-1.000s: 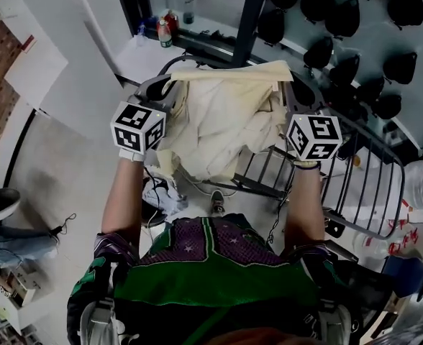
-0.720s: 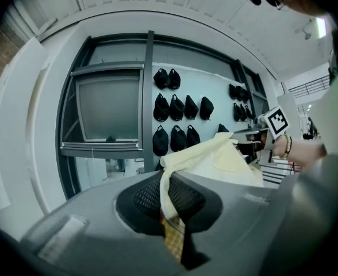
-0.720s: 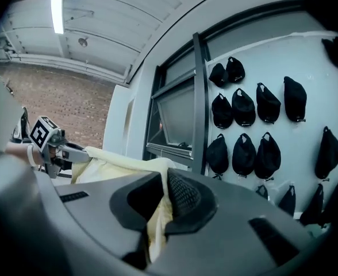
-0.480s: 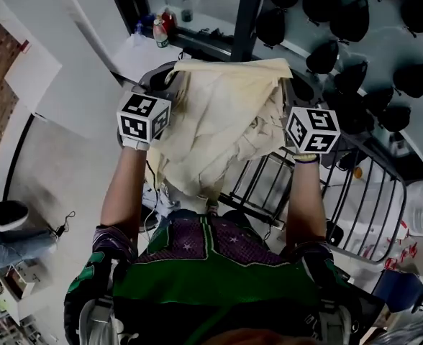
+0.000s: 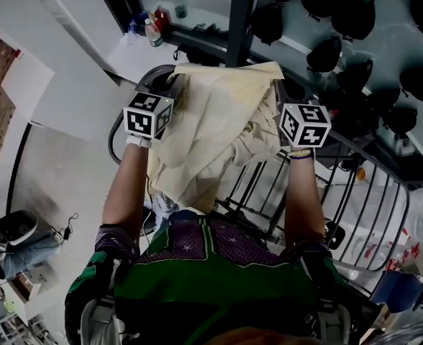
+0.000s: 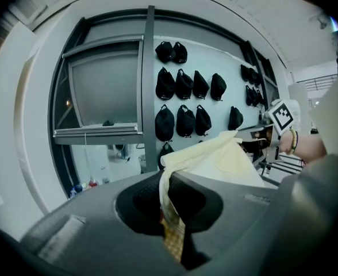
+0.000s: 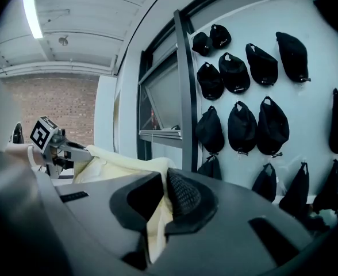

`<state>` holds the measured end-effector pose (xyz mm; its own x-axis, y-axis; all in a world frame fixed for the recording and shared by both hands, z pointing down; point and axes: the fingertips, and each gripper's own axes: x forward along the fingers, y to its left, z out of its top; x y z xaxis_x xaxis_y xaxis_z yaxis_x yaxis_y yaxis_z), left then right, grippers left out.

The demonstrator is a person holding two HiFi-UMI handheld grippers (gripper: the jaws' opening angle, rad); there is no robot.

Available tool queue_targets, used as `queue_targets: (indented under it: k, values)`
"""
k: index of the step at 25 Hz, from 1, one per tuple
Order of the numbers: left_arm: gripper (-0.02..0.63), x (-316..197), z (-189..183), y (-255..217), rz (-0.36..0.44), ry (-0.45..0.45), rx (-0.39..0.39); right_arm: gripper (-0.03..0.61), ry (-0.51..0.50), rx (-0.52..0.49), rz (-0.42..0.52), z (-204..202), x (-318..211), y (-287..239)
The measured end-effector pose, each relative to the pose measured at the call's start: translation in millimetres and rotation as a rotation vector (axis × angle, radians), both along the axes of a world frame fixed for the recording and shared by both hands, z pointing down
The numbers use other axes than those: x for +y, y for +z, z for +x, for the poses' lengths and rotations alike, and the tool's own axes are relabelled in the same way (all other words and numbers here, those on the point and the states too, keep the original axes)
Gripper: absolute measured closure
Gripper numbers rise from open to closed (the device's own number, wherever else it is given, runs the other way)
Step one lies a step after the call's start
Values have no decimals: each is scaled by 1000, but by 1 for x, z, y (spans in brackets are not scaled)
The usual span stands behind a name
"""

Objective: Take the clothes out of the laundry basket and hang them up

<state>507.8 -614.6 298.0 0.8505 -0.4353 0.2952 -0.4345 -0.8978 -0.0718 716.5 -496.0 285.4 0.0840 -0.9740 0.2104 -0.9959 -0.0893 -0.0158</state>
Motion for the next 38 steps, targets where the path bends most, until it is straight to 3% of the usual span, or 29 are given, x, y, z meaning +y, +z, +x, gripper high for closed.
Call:
queue_targets:
  k: [6,8,10,13,15,21,27,31,38]
  values:
    - [589,-18,17,47,-81,-16,-50,563,10,-37,-65,17,-20,42]
    - [588,-24,20,64,-100,-31,-71,560,14,-65,-121,22,-28,64]
    - [579,-30,21,80,-126,-48,-95,507,7,-112,-214,26,-34,91]
    - [466,-30,14,105,-191,-51,-153,424,-19,-146,-327,31,-32,121]
    - [443,-28,10,113,-204,-44,-174,412,-24,-137,-356,35,-25,128]
    - [445,-29,5,108,-168,-52,-160,411,6,-138,-341,44,-5,122]
    - [439,-31,-23,110,-107,-62,-271,411,-8,-128,-317,24,-1,113]
    - [439,-19,-37,97,-130,-59,-195,411,-21,-118,-305,5,-1,104]
    - [439,2,-91,91,-152,-92,-146,411,-45,-63,-279,-43,3,80]
